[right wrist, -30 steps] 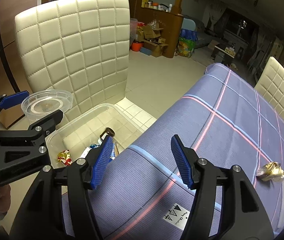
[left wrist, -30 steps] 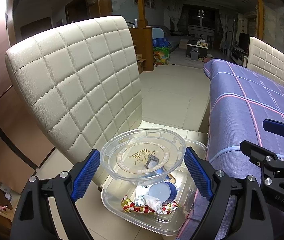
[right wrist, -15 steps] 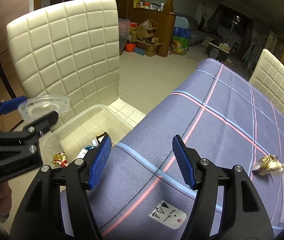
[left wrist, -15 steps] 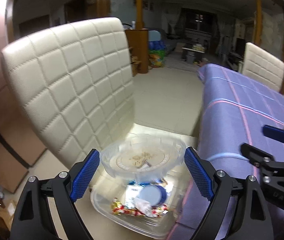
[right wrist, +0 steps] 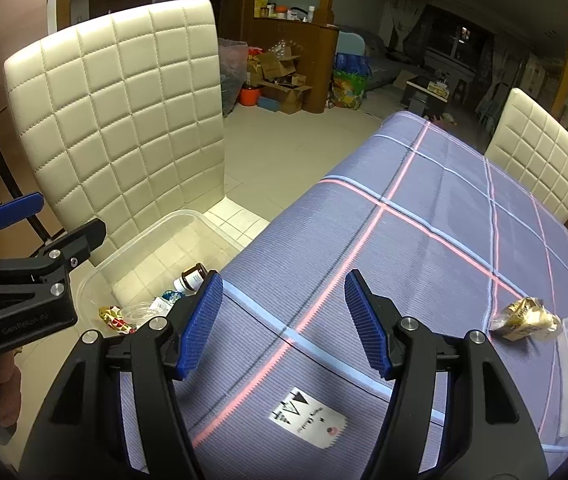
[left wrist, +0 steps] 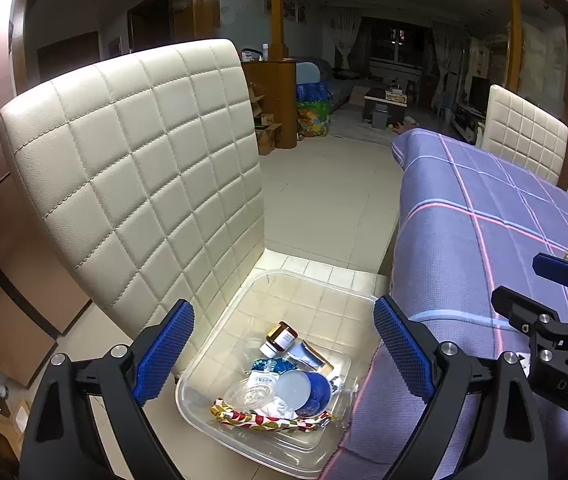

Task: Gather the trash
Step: 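Move both open tools over the table toward the gold wrapper and clear tray, then grasp the clear plastic tray with the right tool while the left tool grasps the gold wrapper, then lift the gold wrapper and clear tray and carry both over the bin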

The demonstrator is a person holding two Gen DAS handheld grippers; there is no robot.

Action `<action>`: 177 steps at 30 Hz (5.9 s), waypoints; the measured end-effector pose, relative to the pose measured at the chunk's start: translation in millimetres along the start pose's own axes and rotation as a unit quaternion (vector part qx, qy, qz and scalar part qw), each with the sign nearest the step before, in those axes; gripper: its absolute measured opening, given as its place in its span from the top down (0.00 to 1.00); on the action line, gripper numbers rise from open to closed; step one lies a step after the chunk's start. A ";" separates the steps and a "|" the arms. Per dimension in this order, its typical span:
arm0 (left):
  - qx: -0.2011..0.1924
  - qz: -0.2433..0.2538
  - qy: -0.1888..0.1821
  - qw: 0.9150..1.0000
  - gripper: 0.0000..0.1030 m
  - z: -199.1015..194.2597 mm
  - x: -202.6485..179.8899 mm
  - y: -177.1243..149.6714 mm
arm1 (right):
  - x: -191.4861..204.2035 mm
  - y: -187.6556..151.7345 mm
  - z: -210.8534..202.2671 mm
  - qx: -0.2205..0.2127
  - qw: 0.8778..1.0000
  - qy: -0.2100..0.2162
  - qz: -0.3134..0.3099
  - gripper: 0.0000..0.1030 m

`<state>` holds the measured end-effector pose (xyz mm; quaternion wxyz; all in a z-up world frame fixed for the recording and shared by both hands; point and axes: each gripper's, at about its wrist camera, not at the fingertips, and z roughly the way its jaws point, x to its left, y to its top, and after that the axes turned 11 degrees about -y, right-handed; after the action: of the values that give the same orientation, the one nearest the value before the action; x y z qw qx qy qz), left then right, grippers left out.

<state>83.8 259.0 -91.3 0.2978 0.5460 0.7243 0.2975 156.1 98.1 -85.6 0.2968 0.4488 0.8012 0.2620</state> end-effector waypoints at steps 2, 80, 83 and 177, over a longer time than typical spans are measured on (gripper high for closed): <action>0.001 0.004 -0.011 1.000 0.13 0.7 -5.9 1.0 | -7.5 -2.6 -1.9 -0.003 1.000 -0.006 0.004 0.37; 0.081 0.272 -0.201 0.938 0.71 85.4 -347.3 -5.9 | -300.2 -142.6 5.9 0.085 0.957 -0.162 0.225 0.87; 0.072 0.283 -0.198 0.936 0.71 78.5 -345.4 -9.3 | -290.9 -136.8 -1.0 0.073 0.961 -0.157 0.216 0.90; 0.026 0.141 -0.044 0.989 0.71 0.9 -130.1 -12.3 | -107.9 -59.3 -52.3 -0.004 0.999 -0.036 0.016 0.54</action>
<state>106.4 130.3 -87.3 0.2699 0.6627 0.6341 0.2931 131.0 -31.5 -64.5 0.3230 0.4695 0.7818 0.2531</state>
